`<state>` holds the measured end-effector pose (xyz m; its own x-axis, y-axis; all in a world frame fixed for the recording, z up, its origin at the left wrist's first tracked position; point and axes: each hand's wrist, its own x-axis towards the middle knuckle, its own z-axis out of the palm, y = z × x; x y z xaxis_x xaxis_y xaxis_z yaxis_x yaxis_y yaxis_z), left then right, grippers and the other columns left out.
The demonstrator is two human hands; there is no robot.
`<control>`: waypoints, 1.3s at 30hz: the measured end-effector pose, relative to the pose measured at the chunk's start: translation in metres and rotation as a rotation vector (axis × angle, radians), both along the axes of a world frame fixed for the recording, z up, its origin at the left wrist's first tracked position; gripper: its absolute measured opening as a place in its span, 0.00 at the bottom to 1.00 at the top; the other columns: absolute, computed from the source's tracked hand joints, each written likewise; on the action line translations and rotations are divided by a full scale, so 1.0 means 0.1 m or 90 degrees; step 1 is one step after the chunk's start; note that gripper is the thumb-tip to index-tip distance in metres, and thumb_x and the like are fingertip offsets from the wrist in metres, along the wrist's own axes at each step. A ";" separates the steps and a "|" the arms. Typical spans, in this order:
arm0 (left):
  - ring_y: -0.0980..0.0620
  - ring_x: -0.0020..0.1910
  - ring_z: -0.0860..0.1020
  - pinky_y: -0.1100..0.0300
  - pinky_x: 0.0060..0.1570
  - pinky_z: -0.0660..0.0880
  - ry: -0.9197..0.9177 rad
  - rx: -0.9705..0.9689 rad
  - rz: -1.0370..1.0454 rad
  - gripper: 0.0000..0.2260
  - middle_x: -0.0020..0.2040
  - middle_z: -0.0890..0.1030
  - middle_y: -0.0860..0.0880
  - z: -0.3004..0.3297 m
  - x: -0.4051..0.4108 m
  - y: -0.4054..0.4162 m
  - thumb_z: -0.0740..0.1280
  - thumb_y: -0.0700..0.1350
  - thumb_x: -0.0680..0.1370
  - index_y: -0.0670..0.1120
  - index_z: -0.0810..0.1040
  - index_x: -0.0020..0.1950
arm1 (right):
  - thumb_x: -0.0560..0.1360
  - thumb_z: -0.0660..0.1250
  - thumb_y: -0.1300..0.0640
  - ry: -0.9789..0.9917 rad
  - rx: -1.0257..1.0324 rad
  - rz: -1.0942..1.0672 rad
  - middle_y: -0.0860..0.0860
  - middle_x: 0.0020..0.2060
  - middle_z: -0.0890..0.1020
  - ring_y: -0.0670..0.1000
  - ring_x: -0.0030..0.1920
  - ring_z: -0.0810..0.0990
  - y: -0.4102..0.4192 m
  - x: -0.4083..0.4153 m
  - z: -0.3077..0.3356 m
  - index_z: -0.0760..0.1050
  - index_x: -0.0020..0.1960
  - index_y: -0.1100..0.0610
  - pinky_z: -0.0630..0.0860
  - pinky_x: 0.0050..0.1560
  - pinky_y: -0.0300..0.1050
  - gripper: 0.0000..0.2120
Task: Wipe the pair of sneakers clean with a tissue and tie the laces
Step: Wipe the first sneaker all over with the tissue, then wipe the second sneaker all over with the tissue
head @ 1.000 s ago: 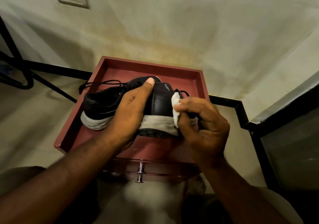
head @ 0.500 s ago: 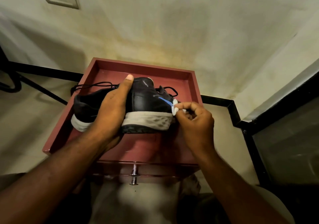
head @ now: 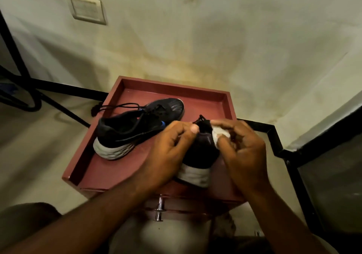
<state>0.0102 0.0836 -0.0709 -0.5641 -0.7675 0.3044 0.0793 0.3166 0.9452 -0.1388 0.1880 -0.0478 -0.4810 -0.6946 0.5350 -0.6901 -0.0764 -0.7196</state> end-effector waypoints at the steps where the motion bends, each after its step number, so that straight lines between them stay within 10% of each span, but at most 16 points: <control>1: 0.51 0.56 0.81 0.55 0.58 0.76 -0.002 -0.021 -0.004 0.18 0.52 0.82 0.48 -0.03 -0.04 0.03 0.61 0.58 0.81 0.45 0.83 0.52 | 0.75 0.66 0.67 0.050 0.009 0.037 0.48 0.51 0.85 0.45 0.53 0.83 0.03 0.04 0.02 0.85 0.55 0.54 0.79 0.54 0.38 0.15; 8: 0.58 0.62 0.76 0.64 0.61 0.72 -0.134 -0.044 -0.024 0.14 0.60 0.78 0.52 -0.23 -0.13 -0.06 0.64 0.58 0.79 0.49 0.81 0.52 | 0.73 0.75 0.44 0.046 0.192 0.141 0.44 0.52 0.80 0.43 0.47 0.83 0.14 -0.14 -0.06 0.82 0.54 0.52 0.80 0.39 0.31 0.15; 13: 0.56 0.52 0.76 0.64 0.51 0.72 -0.318 -0.145 -0.046 0.12 0.54 0.79 0.54 0.10 0.02 -0.22 0.70 0.52 0.78 0.49 0.78 0.58 | 0.67 0.82 0.52 0.117 0.282 0.076 0.43 0.49 0.78 0.40 0.48 0.80 0.11 -0.29 -0.21 0.81 0.48 0.48 0.77 0.39 0.27 0.14; 18: 0.44 0.62 0.76 0.48 0.61 0.74 -0.771 -0.405 0.207 0.23 0.62 0.79 0.48 0.39 0.54 -0.67 0.67 0.63 0.77 0.50 0.73 0.65 | 0.67 0.82 0.58 0.082 0.266 -0.032 0.46 0.52 0.77 0.46 0.44 0.83 0.08 -0.35 -0.25 0.83 0.52 0.51 0.83 0.46 0.43 0.16; 21: 0.44 0.60 0.78 0.50 0.60 0.73 -0.878 -0.376 0.247 0.24 0.61 0.79 0.45 0.38 0.65 -0.74 0.68 0.62 0.76 0.47 0.70 0.64 | 0.69 0.81 0.61 0.080 0.256 -0.093 0.49 0.53 0.75 0.42 0.42 0.80 0.06 -0.34 -0.24 0.83 0.58 0.56 0.78 0.42 0.29 0.18; 33: 0.49 0.48 0.82 0.53 0.50 0.81 -0.678 -0.311 0.007 0.15 0.50 0.85 0.50 0.34 0.39 -0.34 0.67 0.60 0.79 0.51 0.81 0.55 | 0.74 0.76 0.63 0.142 0.078 -0.029 0.49 0.54 0.79 0.44 0.46 0.81 -0.06 -0.07 -0.17 0.84 0.56 0.57 0.78 0.47 0.33 0.11; 39: 0.56 0.45 0.81 0.61 0.43 0.77 -0.581 -0.310 0.174 0.10 0.47 0.83 0.56 0.49 0.54 -0.66 0.69 0.57 0.79 0.53 0.80 0.55 | 0.78 0.73 0.53 0.120 0.121 0.122 0.47 0.52 0.78 0.40 0.51 0.79 -0.18 0.28 -0.27 0.83 0.53 0.55 0.76 0.49 0.28 0.06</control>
<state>0.0645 0.0178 -0.0217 -0.5609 -0.8117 0.1627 -0.7243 0.5764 0.3784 -0.1111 0.1702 -0.0752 -0.2364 -0.8589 0.4543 -0.7984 -0.0947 -0.5946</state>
